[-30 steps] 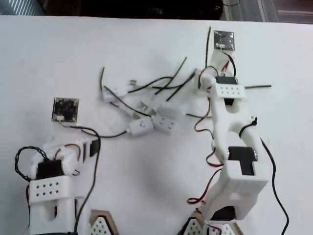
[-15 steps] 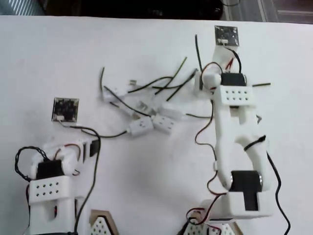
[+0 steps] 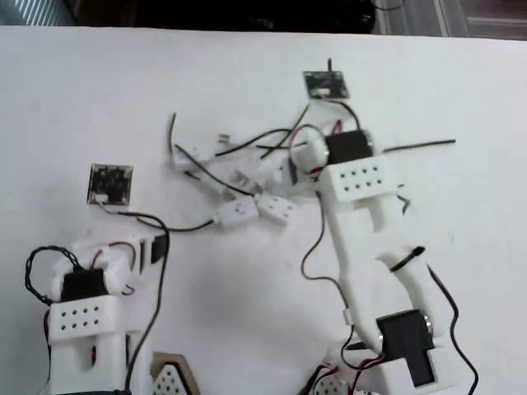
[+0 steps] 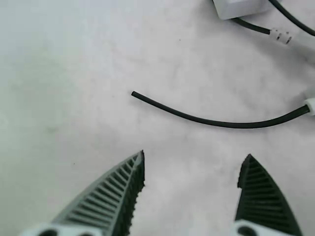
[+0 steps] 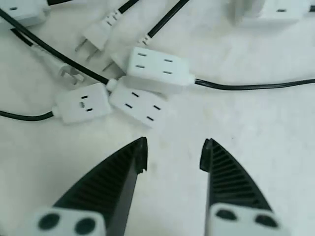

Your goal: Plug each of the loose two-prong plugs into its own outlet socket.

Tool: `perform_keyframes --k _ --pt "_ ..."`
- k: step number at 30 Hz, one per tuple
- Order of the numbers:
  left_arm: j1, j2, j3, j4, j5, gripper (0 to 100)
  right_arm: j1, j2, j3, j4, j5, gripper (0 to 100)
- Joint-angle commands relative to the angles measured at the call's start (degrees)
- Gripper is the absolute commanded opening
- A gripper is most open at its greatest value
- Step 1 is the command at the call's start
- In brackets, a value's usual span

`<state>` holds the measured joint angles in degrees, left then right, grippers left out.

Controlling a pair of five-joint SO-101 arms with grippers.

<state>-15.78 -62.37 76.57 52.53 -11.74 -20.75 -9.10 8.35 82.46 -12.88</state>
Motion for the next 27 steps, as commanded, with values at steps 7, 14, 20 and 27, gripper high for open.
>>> perform_keyframes --k 7,14,20,27 --pt "-0.5 -1.2 -0.3 -1.1 -0.6 31 -10.8 6.4 -0.8 -11.3 6.4 21.2" --pt "-0.5 -1.2 -0.3 -1.1 -0.6 31 -17.0 14.1 -0.9 -19.5 20.6 21.2" --pt "-0.5 -1.2 -0.3 -1.1 -0.6 31 -17.9 20.0 -0.9 -28.9 25.8 21.1" --pt "-0.5 -1.2 -0.3 -1.1 -0.6 31 -17.6 27.9 -4.8 -33.4 27.4 21.1"
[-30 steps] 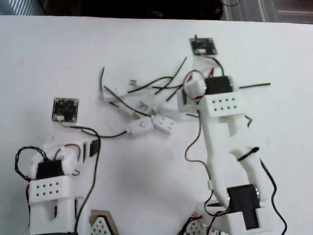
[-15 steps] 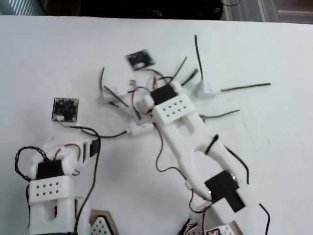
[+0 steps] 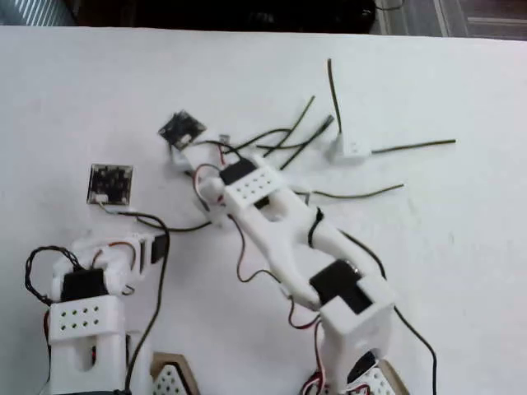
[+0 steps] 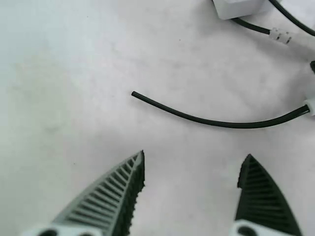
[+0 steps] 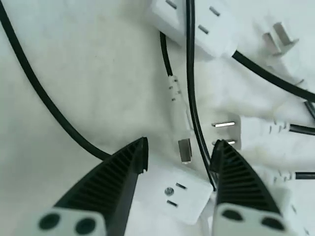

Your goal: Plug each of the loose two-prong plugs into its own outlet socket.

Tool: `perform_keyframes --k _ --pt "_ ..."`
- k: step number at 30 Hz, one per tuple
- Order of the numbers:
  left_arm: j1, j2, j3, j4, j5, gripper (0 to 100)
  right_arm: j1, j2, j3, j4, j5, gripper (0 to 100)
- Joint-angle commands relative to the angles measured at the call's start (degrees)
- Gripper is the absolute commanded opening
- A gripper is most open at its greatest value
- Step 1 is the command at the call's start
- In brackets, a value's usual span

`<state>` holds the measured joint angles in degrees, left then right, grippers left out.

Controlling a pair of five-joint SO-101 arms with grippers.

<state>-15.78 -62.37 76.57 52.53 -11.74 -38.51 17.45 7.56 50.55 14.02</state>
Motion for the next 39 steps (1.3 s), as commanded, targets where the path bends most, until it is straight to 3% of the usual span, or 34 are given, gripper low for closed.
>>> perform_keyframes --k 1,10,20,30,39 --pt "-0.5 -1.2 -0.3 -1.1 -0.6 31 0.2 2.9 -5.4 -1.4 0.5 21.1" --pt "-0.5 -1.2 -0.3 -1.1 -0.6 31 0.8 10.9 -13.0 -1.7 0.4 1.9" --pt "-0.5 -1.2 -0.2 -1.1 -0.6 31 2.6 6.5 -13.1 2.6 0.2 1.7" --pt "-0.5 -1.2 -0.2 -1.1 -0.6 31 5.0 -8.9 -12.8 18.5 0.1 1.7" --pt "-0.5 -1.2 -0.2 -1.1 -0.6 31 11.2 -13.0 -12.7 30.5 0.0 1.7"
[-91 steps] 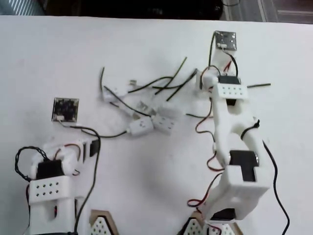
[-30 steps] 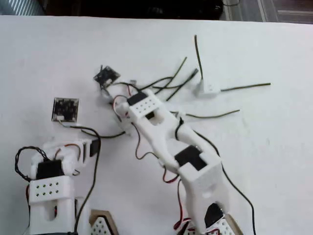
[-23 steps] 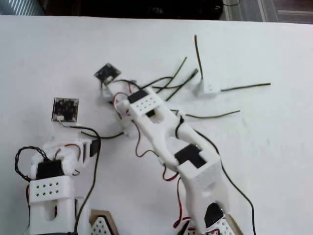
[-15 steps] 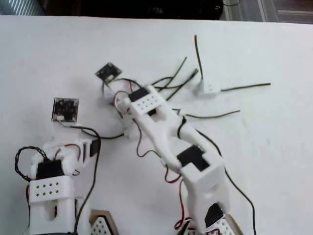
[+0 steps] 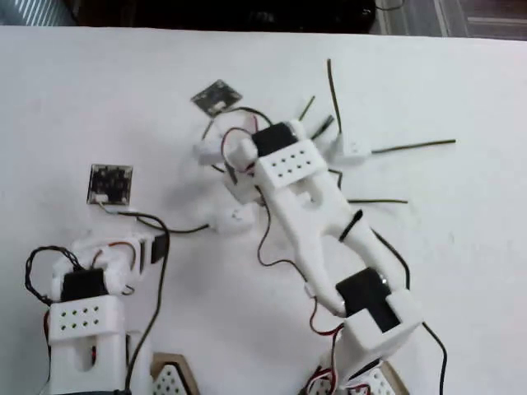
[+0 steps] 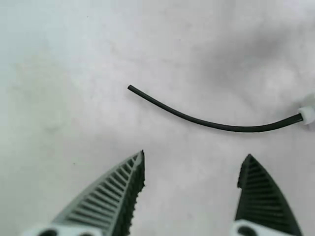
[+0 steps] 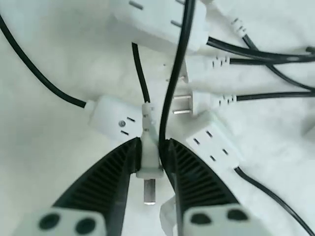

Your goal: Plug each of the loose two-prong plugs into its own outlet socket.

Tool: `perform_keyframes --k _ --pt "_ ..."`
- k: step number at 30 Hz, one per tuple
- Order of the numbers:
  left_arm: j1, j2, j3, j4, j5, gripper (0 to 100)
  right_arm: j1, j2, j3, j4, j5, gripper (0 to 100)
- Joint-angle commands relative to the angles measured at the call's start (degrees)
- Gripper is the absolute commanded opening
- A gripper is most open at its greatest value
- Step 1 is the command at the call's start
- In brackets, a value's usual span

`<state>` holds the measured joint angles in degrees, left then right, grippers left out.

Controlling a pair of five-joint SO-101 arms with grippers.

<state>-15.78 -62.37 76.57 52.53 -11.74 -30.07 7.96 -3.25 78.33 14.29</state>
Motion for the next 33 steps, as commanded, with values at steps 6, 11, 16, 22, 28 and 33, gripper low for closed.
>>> perform_keyframes --k 6,11,16,22,28,33 --pt "-0.5 -1.2 -0.2 -1.1 -0.6 31 6.0 -4.7 5.3 3.9 0.2 1.7" --pt "-0.5 -1.2 -0.2 -1.1 -0.6 31 6.8 -8.3 13.6 3.6 0.3 1.7" --pt "-0.5 -1.2 -0.2 -1.1 -0.6 31 8.1 -12.4 21.7 2.3 0.4 1.7" --pt "-0.5 -1.2 -0.2 -1.1 -0.6 31 10.9 -16.3 34.2 -4.4 5.5 1.7" --pt "-0.4 -1.2 -0.2 -1.1 -0.6 31 12.1 -20.6 42.4 -8.4 6.0 1.7" --pt "-0.2 -1.2 -0.2 -1.1 -0.6 31 11.2 -21.0 44.2 -8.1 5.5 13.9"
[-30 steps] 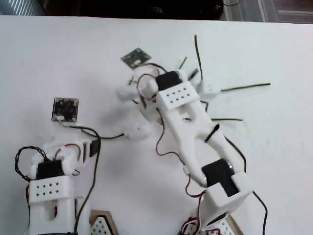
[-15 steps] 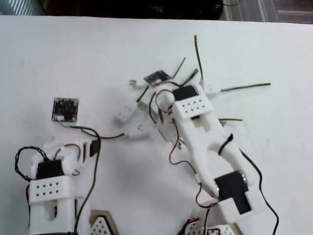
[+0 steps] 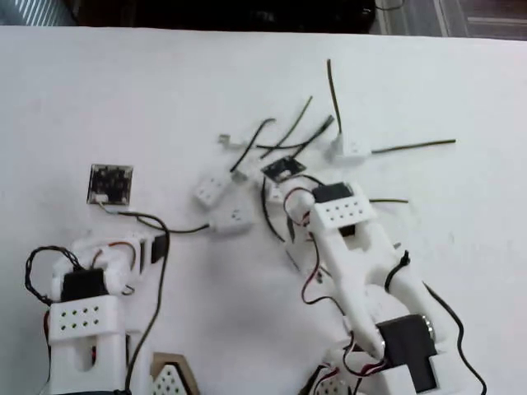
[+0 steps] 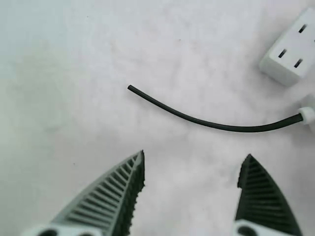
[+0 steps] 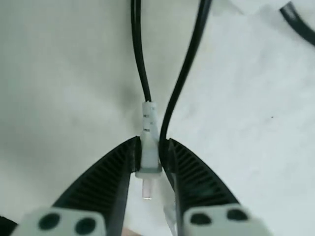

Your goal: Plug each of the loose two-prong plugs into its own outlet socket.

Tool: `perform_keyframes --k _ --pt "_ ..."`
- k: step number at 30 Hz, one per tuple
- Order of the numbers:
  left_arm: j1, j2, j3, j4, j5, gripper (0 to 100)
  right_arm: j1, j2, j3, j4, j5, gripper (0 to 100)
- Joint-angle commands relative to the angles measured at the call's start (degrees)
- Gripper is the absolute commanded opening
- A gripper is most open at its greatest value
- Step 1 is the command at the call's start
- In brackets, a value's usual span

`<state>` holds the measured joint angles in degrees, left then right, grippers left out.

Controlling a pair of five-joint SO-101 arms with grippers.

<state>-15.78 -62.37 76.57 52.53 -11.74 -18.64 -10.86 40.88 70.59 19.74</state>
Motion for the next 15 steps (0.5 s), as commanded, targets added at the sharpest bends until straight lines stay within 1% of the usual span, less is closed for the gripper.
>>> perform_keyframes --k 1,2,3,5,11,13,15 --pt "-0.2 -1.2 -0.2 -1.1 -0.6 31 -0.1 -2.6 0.1 -0.3 0.0 19.0" --pt "-0.2 -1.2 -0.2 -1.1 -0.6 31 -0.1 -2.8 -0.2 0.5 0.0 23.4" --pt "-0.2 -1.2 -0.2 -1.1 -0.6 31 -0.3 -2.9 -0.6 1.8 0.0 25.6" --pt "-0.2 -1.2 -0.2 -1.1 -0.6 31 -0.8 -3.9 -1.9 4.4 0.0 25.9" --pt "-0.2 -1.2 -0.2 -1.1 -0.6 31 -2.9 -10.1 -2.0 6.5 0.0 17.3" --pt "-0.2 -1.2 -0.2 -1.1 -0.6 31 -3.9 -10.5 0.0 5.6 0.0 14.9" --pt "-0.2 -1.2 -0.2 -1.1 -0.6 31 -4.9 -10.2 2.5 3.0 0.0 14.8"
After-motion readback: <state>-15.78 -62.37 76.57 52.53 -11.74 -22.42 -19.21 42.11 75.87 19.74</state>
